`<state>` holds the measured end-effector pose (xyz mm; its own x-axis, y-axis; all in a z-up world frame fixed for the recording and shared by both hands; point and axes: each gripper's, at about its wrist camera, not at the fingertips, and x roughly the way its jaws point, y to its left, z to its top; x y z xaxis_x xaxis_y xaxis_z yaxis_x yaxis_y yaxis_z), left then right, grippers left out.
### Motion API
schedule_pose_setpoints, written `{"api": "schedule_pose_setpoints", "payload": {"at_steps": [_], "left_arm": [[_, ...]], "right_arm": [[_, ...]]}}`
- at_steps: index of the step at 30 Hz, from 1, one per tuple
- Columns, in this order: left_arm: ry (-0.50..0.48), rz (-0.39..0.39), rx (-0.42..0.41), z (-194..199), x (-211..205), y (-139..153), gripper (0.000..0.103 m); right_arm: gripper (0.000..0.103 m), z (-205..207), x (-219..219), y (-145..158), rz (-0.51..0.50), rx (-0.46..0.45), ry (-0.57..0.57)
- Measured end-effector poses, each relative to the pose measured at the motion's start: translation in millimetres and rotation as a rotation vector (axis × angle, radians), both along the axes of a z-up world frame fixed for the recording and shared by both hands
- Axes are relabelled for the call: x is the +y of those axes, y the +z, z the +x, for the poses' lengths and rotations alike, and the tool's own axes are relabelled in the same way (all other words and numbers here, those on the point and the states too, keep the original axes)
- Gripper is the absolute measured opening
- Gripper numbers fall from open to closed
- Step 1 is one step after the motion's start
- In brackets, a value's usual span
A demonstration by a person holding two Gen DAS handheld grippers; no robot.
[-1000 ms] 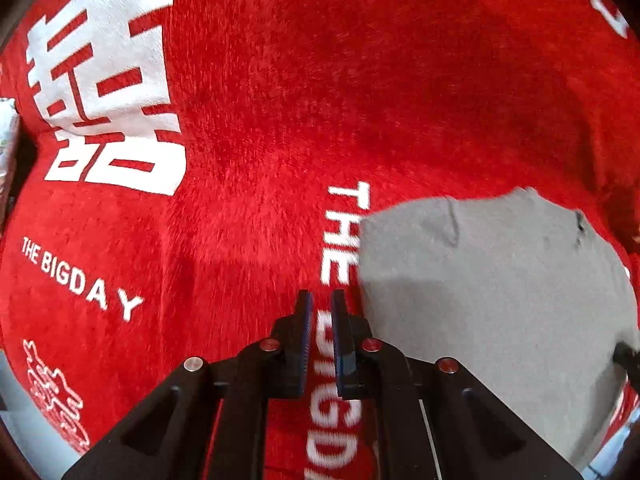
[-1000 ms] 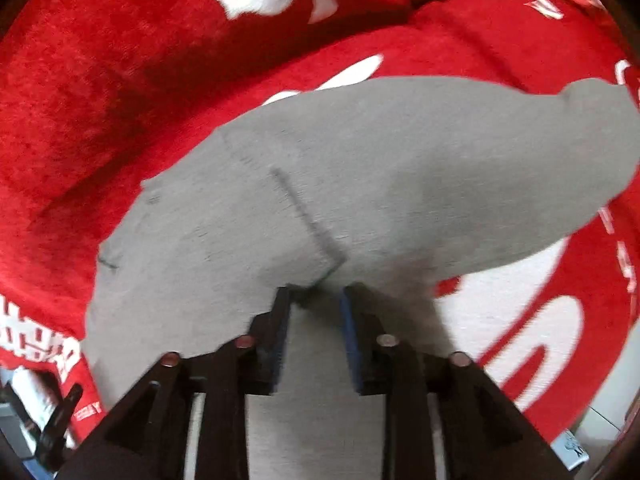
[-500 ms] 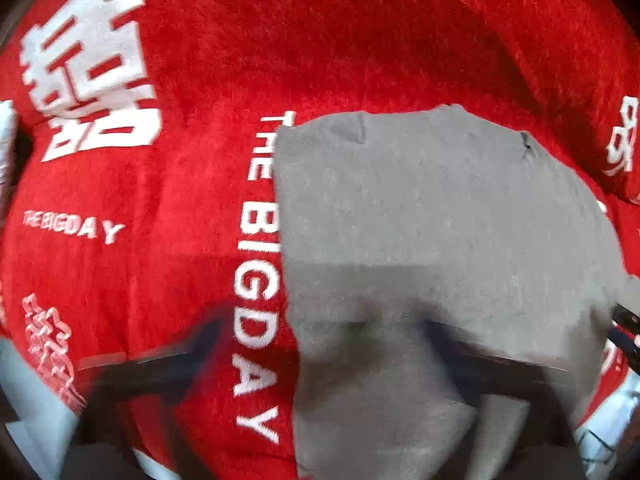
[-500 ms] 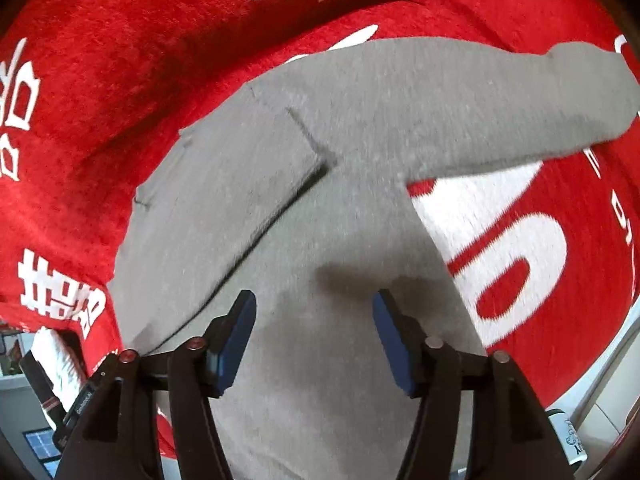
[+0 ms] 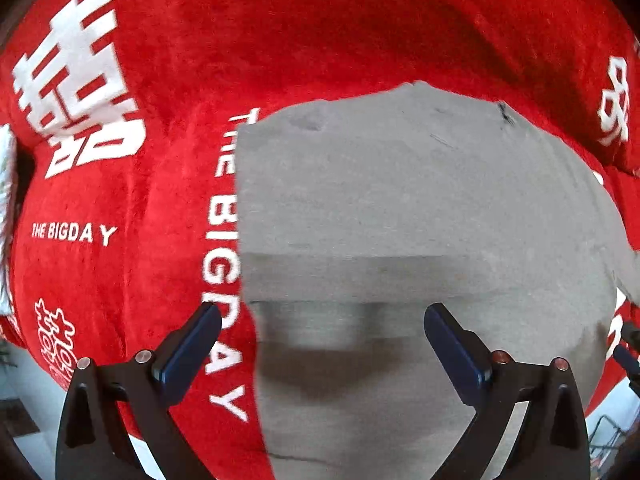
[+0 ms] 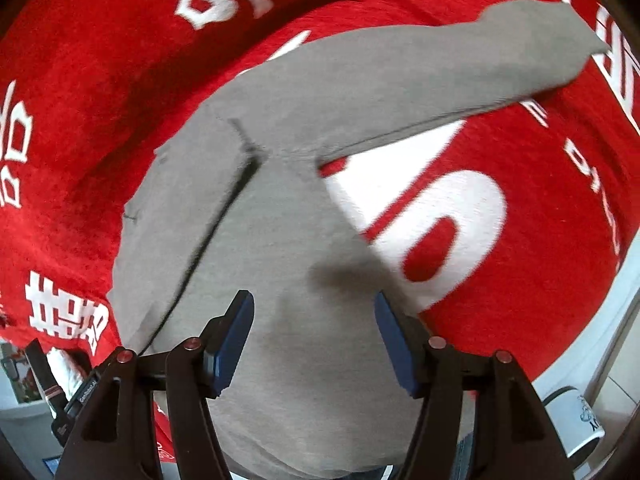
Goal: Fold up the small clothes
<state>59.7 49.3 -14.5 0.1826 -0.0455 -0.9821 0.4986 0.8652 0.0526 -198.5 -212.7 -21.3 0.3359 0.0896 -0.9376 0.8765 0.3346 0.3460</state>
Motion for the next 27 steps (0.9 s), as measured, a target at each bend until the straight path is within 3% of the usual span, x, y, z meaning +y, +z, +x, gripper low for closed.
{"api": "schedule_pose_setpoints", "payload": {"at_steps": [5, 17, 20, 27], "left_arm": [[-0.056, -0.025, 0.053, -16.7, -32.2, -5.1, 0.102], [-0.141, -0.059, 0.070, -67.0, -137.4, -5.5, 0.102], [-0.158, -0.066, 0.087, -76.0, -160.9, -11.2, 0.102], [-0.158, -0.103, 0.079, -87.4, -216.8, -16.8, 0.102]], "right_arm": [[0.067, -30.4, -38.3, -5.8, 0.009, 0.003, -0.072], [0.070, -140.1, -167.5, -51.5, 0.120, -0.185, -0.501], [0.079, -146.9, -187.9, -60.7, 0.147, -0.270, -0.530], [0.079, -141.6, -215.5, -69.7, 0.198, -0.395, -0.549]]}}
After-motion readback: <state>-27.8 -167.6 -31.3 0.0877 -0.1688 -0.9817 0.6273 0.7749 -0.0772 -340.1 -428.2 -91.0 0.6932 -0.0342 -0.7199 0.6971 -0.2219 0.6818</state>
